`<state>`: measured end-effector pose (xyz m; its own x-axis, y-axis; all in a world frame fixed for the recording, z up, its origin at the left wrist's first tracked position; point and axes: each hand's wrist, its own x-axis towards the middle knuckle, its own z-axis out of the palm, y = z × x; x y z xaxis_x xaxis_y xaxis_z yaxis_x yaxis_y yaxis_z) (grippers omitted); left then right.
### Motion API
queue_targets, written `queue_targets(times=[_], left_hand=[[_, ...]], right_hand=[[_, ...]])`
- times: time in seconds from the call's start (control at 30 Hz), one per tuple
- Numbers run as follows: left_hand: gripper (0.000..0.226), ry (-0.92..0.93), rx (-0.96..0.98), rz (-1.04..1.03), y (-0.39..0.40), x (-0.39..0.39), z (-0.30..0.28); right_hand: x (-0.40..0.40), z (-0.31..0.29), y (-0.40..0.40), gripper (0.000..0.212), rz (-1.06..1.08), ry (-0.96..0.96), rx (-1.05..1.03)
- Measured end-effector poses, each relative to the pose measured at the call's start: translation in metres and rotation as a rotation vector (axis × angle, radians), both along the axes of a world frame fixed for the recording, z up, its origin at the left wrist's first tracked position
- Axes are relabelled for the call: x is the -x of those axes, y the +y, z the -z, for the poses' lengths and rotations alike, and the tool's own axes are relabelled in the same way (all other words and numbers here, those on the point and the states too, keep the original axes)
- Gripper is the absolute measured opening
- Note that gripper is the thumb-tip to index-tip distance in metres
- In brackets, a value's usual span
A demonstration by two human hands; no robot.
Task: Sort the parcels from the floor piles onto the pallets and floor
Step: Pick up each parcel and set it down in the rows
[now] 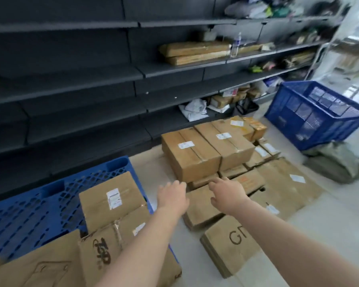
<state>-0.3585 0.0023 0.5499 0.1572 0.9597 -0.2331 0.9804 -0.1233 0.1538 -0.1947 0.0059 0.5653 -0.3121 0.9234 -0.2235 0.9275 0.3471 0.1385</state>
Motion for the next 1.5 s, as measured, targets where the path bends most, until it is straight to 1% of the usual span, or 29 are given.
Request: queue_targets(times=[0.13,0.27,0.4,0.53,0.67,0.8,0.9,1.07,1.2,1.33,1.43,1.5], left_hand=[[0.025,-0.003,-0.110,0.117,-0.038,-0.087,-0.027],[0.023,-0.020,-0.191,0.214,-0.076,-0.166,-0.047],[0.027,0.021,-0.224,0.325,-0.096,-0.234,-0.059],[0.028,0.091,-0.237,0.416,-0.091,-0.301,-0.063],[0.031,0.109,-0.241,0.487,-0.068,-0.371,-0.060],[0.029,0.100,-0.250,0.512,-0.028,-0.445,-0.058],[0.030,0.101,-0.251,0.527,0.008,-0.502,-0.064],[0.032,0.107,-0.226,0.566,0.058,-0.606,-0.071],[0.031,0.151,-0.219,0.597,0.087,-0.694,-0.067],[0.033,0.199,-0.203,0.602,0.115,-0.786,-0.050],[0.034,0.212,-0.179,0.552,0.133,-0.854,-0.039],[0.032,0.216,-0.155,0.512,0.144,-0.898,-0.035]], right_hand=[[-0.087,-0.024,-0.069,0.030,0.142,0.068,-0.028],[-0.166,-0.043,-0.129,0.030,0.227,0.067,-0.093],[-0.230,-0.055,-0.160,0.030,0.318,0.048,-0.168],[-0.291,-0.064,-0.167,0.027,0.361,0.033,-0.218],[-0.355,-0.066,-0.153,0.033,0.401,-0.004,-0.224],[-0.425,-0.065,-0.115,0.037,0.450,-0.023,-0.199],[-0.479,-0.067,-0.084,0.036,0.476,-0.025,-0.190],[-0.575,-0.061,-0.045,0.036,0.554,0.028,-0.164],[-0.657,-0.049,-0.018,0.034,0.610,0.077,-0.157],[-0.750,-0.038,0.013,0.032,0.594,0.085,-0.159],[-0.825,-0.032,0.034,0.030,0.544,0.064,-0.158],[-0.873,-0.032,0.047,0.032,0.520,0.070,-0.140]])
